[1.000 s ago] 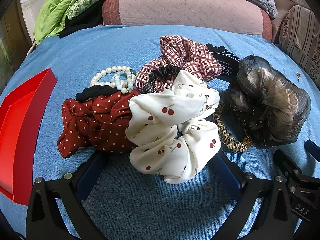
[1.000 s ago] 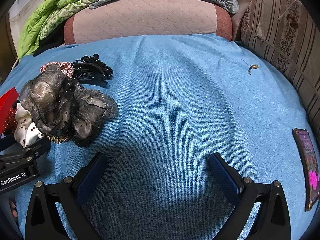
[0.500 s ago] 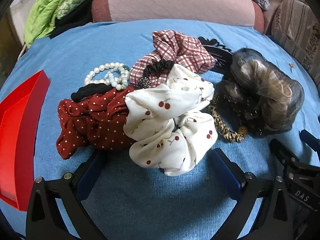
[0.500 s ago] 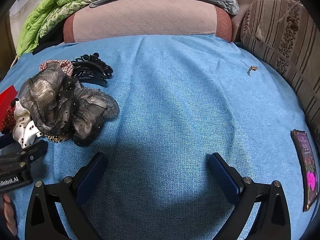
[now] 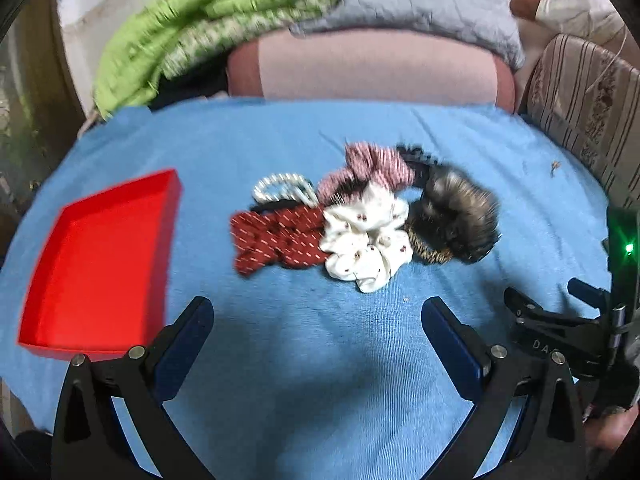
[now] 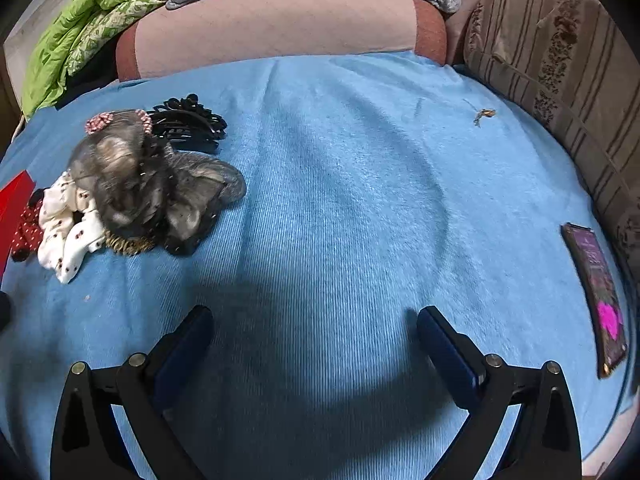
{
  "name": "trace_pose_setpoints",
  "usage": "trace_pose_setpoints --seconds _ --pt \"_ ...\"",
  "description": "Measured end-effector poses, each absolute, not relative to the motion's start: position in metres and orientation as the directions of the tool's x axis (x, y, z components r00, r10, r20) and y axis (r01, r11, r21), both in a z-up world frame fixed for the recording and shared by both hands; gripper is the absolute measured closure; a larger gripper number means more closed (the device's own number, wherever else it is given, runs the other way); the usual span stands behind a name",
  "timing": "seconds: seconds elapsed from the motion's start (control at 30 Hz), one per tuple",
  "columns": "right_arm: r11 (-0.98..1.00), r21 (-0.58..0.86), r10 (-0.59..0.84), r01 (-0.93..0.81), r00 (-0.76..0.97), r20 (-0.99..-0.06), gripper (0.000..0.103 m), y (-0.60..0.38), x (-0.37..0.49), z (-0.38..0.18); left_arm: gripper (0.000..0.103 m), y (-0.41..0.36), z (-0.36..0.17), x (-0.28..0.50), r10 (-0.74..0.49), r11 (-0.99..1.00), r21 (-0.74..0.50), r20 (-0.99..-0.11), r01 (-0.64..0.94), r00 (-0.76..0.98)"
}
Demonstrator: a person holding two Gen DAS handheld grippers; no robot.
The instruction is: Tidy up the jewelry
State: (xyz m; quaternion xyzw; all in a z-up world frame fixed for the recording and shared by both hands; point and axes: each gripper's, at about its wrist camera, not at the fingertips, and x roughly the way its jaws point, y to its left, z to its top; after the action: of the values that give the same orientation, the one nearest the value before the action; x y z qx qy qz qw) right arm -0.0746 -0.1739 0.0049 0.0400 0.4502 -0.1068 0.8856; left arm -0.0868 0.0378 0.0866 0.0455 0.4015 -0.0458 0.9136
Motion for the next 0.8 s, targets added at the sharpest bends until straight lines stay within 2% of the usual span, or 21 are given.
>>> trace_pose_setpoints --seconds 0.23,0.8 --pt "0.974 -0.029 -0.183 0.227 0.698 -0.693 0.001 -0.15 -0.132 0.056 0.0 0.055 0.132 -0.129 -0.037 0.994 0.06 -0.633 0.096 0.773" --pt "0.983 -0.031 -0.166 0.181 0.804 -0.571 0.001 -0.108 -0.212 0.128 0.0 0.077 0.182 -0.209 -0.018 0.996 0.064 -0.524 0.061 0.851"
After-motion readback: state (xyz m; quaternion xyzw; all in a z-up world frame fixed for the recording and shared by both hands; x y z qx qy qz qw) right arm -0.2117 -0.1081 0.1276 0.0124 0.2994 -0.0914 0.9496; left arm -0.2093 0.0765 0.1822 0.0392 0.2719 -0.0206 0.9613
